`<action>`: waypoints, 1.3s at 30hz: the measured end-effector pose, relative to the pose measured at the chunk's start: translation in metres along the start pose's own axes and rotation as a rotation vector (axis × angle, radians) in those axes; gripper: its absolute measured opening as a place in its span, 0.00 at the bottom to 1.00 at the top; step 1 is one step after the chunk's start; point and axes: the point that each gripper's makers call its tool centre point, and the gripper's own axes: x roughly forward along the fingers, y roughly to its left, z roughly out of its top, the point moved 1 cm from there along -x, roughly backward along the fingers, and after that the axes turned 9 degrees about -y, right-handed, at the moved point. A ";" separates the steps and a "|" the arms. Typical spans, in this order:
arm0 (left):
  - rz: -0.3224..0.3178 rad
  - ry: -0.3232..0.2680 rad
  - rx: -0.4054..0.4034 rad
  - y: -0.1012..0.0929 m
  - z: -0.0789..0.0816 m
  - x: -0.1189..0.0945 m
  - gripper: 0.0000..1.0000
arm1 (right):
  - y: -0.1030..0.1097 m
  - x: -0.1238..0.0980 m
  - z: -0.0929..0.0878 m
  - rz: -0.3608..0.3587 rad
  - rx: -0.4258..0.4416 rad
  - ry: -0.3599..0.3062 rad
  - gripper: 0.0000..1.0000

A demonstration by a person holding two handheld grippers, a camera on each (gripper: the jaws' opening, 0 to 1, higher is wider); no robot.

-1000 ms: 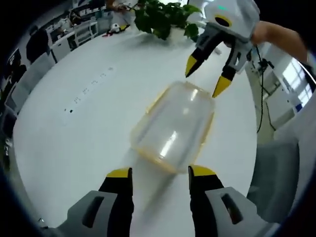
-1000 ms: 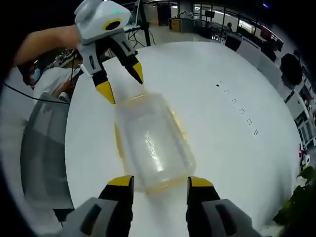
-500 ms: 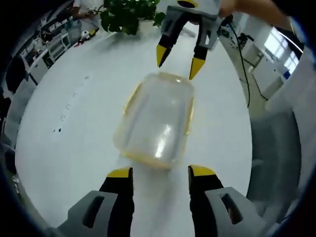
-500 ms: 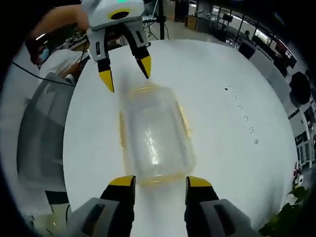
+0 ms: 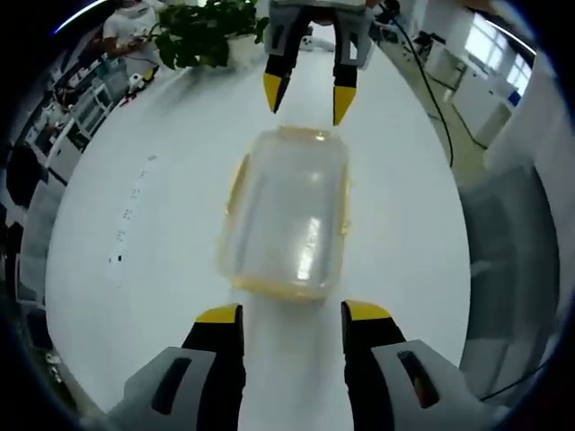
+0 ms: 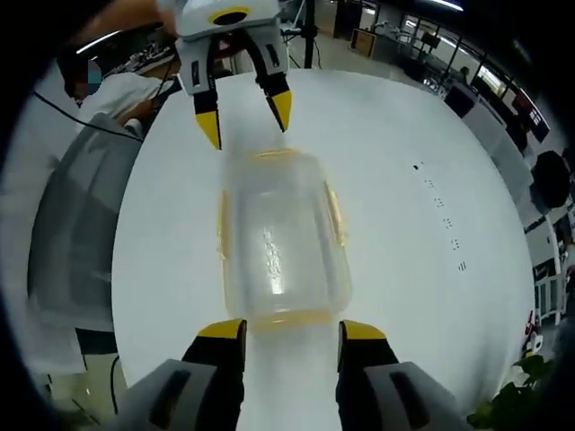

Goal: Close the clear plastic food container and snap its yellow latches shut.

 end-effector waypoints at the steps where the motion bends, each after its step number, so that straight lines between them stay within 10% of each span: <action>1: -0.002 0.003 0.000 0.000 0.000 0.000 0.40 | 0.000 0.000 0.000 0.000 0.003 -0.002 0.37; 39: -0.037 -0.084 0.109 0.007 0.059 0.026 0.40 | 0.010 0.020 0.050 0.083 -0.070 -0.078 0.34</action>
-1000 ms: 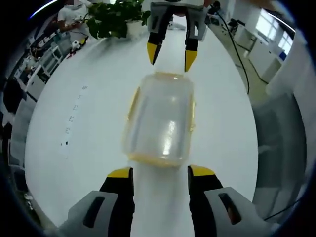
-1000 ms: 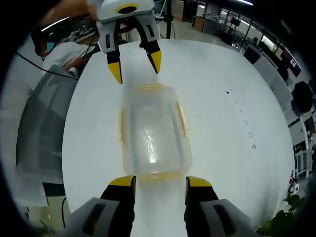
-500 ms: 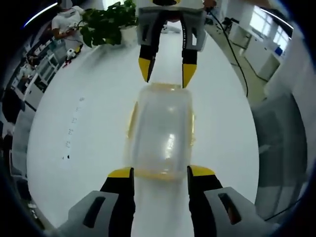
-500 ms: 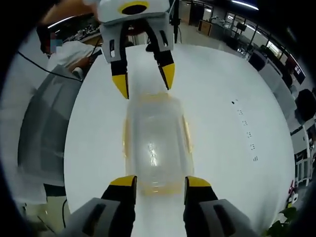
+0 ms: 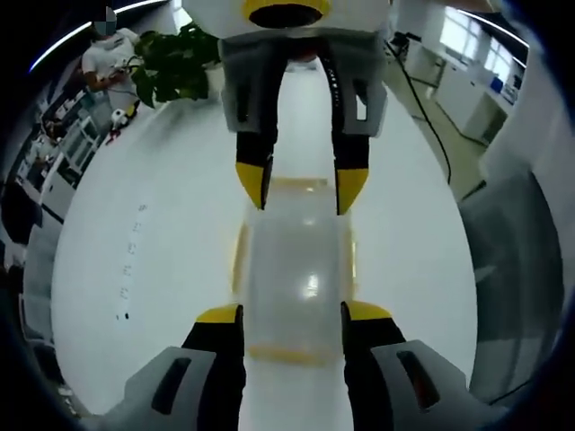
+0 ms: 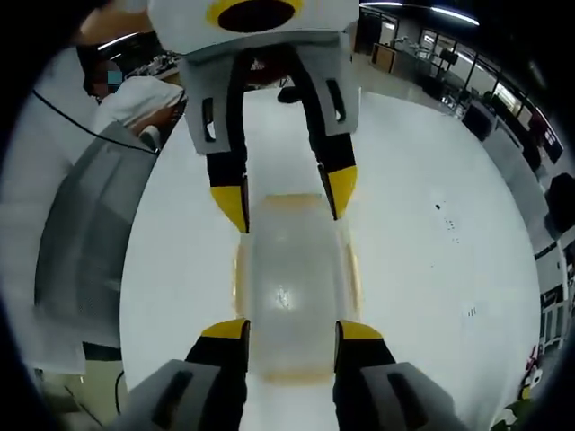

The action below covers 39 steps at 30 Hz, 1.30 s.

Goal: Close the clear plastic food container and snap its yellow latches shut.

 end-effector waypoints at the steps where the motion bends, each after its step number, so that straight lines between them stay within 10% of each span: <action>1: -0.001 -0.005 -0.003 0.000 0.002 0.001 0.40 | 0.000 0.000 0.001 0.001 -0.004 -0.001 0.34; 39: -0.030 -0.045 0.018 -0.008 0.015 0.021 0.38 | -0.009 0.016 0.011 -0.004 -0.029 -0.041 0.34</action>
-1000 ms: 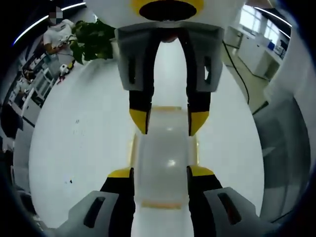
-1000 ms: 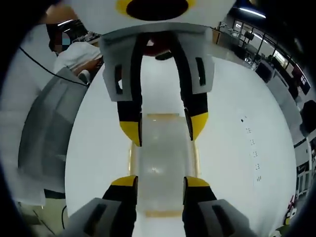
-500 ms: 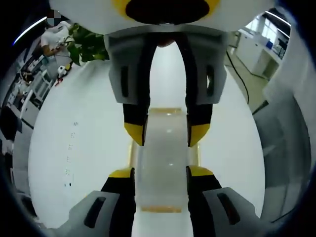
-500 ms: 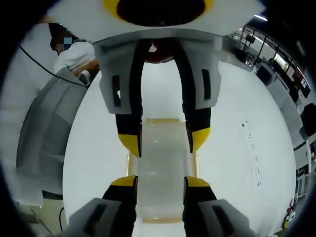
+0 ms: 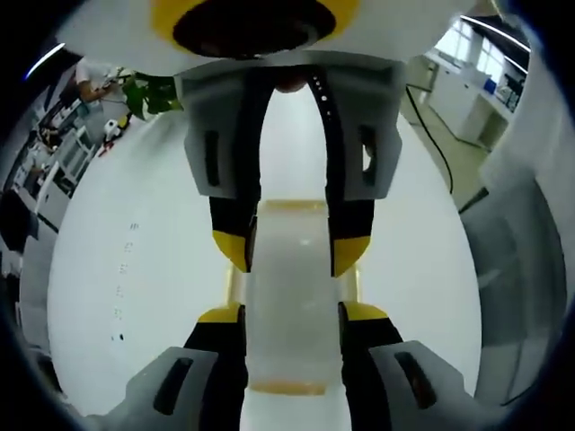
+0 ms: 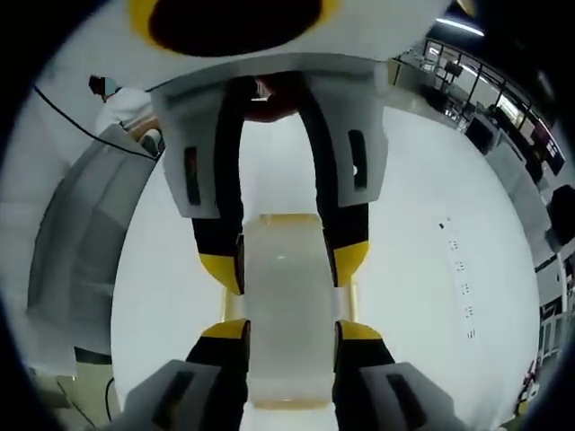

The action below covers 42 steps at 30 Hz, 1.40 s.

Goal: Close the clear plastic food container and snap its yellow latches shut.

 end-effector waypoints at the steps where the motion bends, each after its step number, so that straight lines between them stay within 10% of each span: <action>1: -0.003 0.001 -0.001 -0.002 0.000 0.001 0.38 | -0.002 0.000 0.001 0.000 0.008 -0.006 0.34; 42: 0.091 0.024 0.065 -0.026 -0.015 0.008 0.49 | -0.030 0.020 0.000 0.011 0.061 -0.012 0.44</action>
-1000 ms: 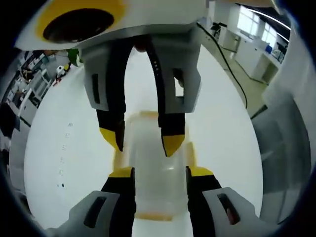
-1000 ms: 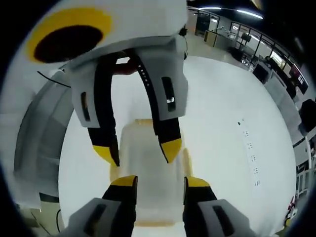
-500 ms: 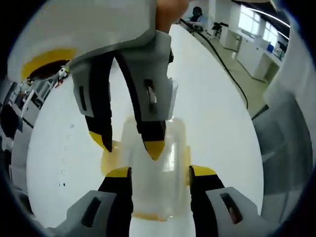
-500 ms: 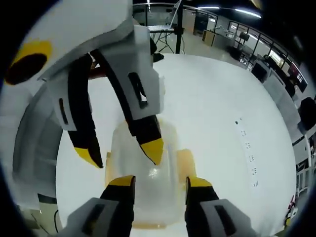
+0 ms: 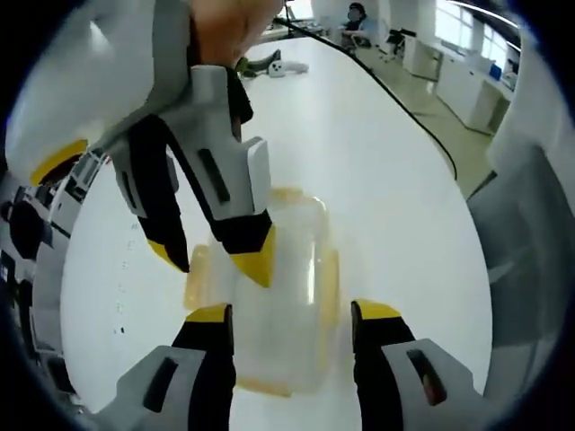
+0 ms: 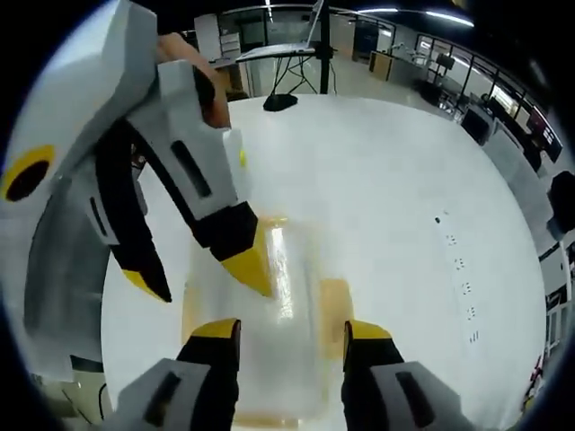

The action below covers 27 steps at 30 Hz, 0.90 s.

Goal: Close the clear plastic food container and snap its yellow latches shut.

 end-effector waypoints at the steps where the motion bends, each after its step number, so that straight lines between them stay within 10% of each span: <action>1: 0.009 0.002 -0.002 0.001 0.000 0.001 0.49 | -0.001 0.000 0.000 0.002 -0.003 0.002 0.44; 27: 0.116 0.063 0.011 0.005 -0.002 0.015 0.49 | 0.002 0.007 -0.004 0.144 0.069 0.049 0.40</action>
